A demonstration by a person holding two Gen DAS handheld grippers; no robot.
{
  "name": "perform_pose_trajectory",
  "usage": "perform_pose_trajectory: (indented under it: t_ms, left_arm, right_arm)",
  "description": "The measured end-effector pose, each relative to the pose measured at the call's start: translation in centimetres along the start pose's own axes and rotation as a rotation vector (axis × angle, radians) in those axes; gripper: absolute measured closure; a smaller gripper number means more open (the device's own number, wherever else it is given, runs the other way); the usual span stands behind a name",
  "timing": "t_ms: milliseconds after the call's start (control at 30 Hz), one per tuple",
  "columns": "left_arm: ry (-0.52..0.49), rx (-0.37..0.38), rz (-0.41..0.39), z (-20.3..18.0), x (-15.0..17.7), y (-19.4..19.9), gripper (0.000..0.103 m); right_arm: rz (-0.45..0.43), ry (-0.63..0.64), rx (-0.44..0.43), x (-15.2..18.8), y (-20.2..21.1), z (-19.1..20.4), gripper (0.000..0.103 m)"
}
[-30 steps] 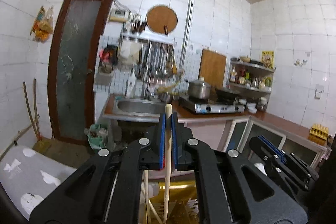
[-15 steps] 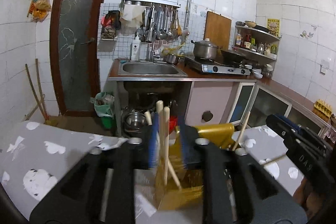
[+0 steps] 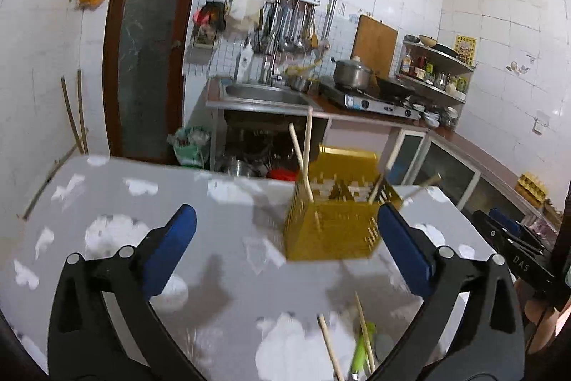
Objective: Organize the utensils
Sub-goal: 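Withdraw both open tools back over the remaining utensils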
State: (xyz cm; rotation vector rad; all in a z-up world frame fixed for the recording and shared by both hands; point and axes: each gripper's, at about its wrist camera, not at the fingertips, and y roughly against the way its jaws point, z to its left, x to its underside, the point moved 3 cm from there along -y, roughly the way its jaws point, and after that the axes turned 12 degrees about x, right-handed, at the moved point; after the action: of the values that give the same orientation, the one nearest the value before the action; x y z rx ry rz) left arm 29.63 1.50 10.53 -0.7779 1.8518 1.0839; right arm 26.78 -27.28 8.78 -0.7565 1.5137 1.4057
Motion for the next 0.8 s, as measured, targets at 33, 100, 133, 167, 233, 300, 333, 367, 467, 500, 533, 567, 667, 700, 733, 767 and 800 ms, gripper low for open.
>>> perform_pose_trajectory:
  t_ms: [33, 100, 133, 167, 233, 300, 333, 367, 467, 500, 533, 567, 667, 700, 733, 767, 800]
  left_arm:
    - [-0.003, -0.006, 0.003, 0.0, 0.4, 0.3, 0.005]
    - [-0.021, -0.027, 0.011, 0.0, 1.4, 1.0, 0.005]
    - [-0.026, -0.033, 0.018, 0.0, 1.8, 1.1, 0.005]
    - [-0.028, -0.042, 0.028, 0.1, 2.4, 1.2, 0.005]
    - [-0.021, -0.05, 0.054, 0.2, 3.6, 1.2, 0.005]
    - [-0.014, -0.062, 0.084, 0.5, 5.0, 1.0, 0.005]
    - [-0.012, -0.07, 0.096, 0.6, 5.6, 0.8, 0.005]
    - [-0.013, -0.078, 0.11, 0.7, 6.2, 0.7, 0.005]
    - [-0.01, -0.109, 0.154, 1.2, 8.2, 0.1, 0.005]
    - [-0.007, -0.115, 0.164, 1.5, 8.8, 0.1, 0.005]
    - [-0.004, -0.118, 0.177, 1.7, 9.3, -0.1, 0.005]
    - [-0.001, -0.12, 0.187, 1.9, 9.8, -0.2, 0.005]
    - [0.006, -0.129, 0.203, 2.5, 10.6, -0.4, 0.005]
    - [0.007, -0.132, 0.206, 2.6, 10.9, -0.5, 0.005]
    - [0.007, -0.136, 0.217, 2.9, 11.2, -0.8, 0.005]
    - [0.008, -0.14, 0.228, 3.1, 11.5, -1.1, 0.005]
    - [0.012, -0.147, 0.246, 3.3, 11.9, -1.5, 0.005]
  right_arm:
    - [0.013, -0.001, -0.003, 0.5, 0.6, -0.1, 0.036]
    - [0.032, -0.007, -0.002, 1.2, 1.3, -0.1, 0.036]
    - [0.046, -0.01, 0.004, 1.8, 1.5, -0.2, 0.036]
    - [0.058, -0.012, 0.009, 2.3, 1.6, -0.1, 0.036]
    - [0.093, -0.021, 0.002, 3.6, 1.6, 0.0, 0.036]
    - [0.118, -0.014, 0.004, 5.0, 1.5, 0.2, 0.036]
    - [0.126, -0.011, 0.006, 5.5, 1.4, 0.3, 0.036]
    - [0.143, -0.006, 0.008, 6.3, 1.2, 0.4, 0.036]
    - [0.183, 0.013, 0.02, 8.4, 0.7, 1.0, 0.036]
    - [0.196, 0.023, 0.028, 9.1, 0.5, 1.3, 0.036]
    - [0.206, 0.028, 0.032, 9.6, 0.3, 1.4, 0.036]
    - [0.225, 0.036, 0.035, 10.3, 0.1, 1.6, 0.036]
    - [0.284, 0.058, 0.044, 11.9, -0.6, 2.4, 0.036]
    - [0.301, 0.064, 0.047, 12.3, -0.7, 2.7, 0.036]
    - [0.322, 0.075, 0.051, 12.7, -1.0, 3.1, 0.036]
    - [0.353, 0.093, 0.058, 13.3, -1.3, 3.6, 0.036]
    - [0.37, 0.1, 0.058, 13.7, -1.5, 3.8, 0.036]
